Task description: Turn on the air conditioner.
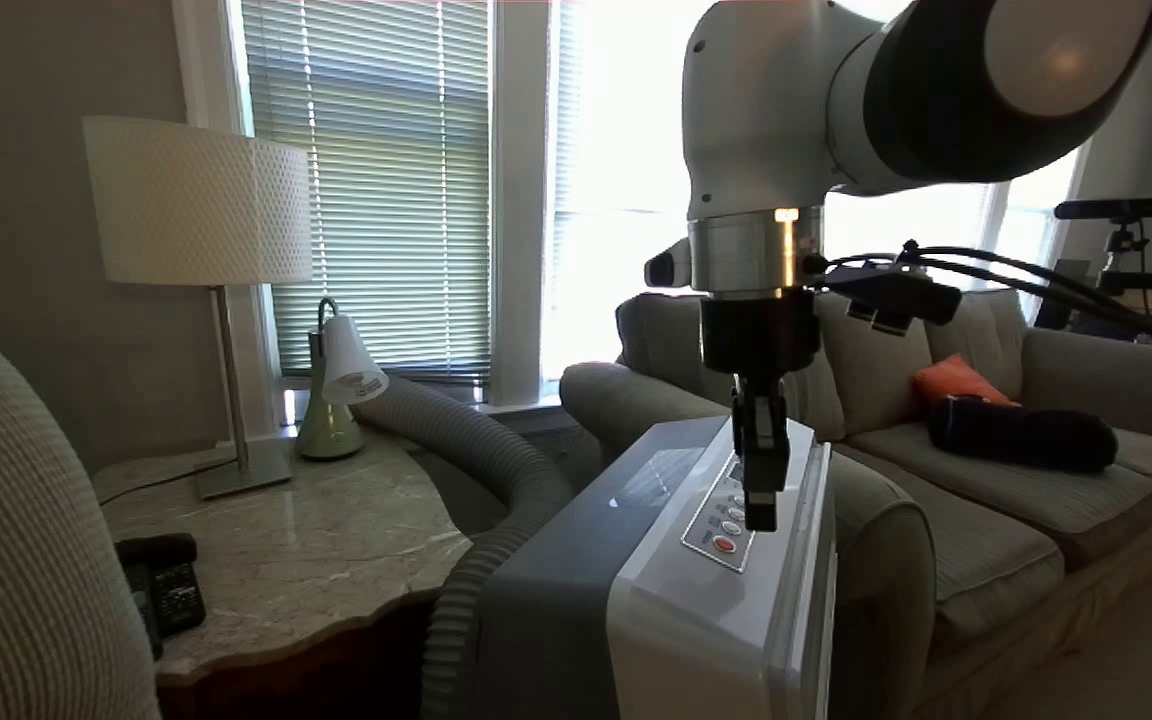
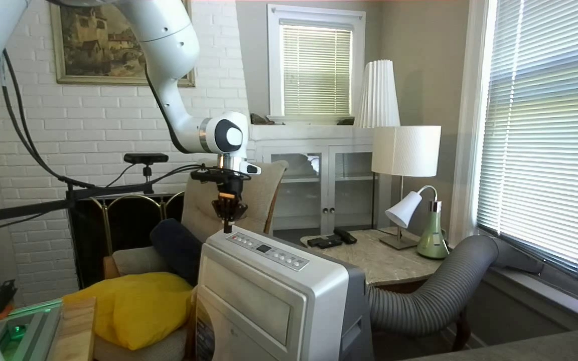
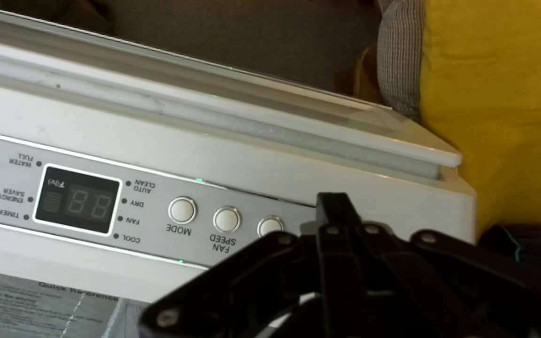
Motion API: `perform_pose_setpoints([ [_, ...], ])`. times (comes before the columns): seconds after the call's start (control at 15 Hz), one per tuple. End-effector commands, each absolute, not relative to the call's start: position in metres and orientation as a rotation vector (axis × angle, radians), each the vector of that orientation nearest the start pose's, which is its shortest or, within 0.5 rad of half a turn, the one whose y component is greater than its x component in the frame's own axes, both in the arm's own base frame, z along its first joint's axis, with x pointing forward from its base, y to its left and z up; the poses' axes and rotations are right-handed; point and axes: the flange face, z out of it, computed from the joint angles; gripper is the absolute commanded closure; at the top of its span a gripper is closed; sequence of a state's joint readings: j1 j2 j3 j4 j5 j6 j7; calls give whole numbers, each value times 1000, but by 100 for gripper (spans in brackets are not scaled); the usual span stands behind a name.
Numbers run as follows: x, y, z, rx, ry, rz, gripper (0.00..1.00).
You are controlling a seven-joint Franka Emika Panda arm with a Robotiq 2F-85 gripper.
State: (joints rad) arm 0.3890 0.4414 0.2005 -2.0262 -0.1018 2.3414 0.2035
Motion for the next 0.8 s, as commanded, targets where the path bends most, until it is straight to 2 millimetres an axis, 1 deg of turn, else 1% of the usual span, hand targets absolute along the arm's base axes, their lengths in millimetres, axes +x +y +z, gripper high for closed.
perform_pose_setpoints([
  [0.0, 497, 328, 221, -3123, -674, 189, 100],
  [0.73, 502, 329, 212, -3127, -672, 206, 100],
])
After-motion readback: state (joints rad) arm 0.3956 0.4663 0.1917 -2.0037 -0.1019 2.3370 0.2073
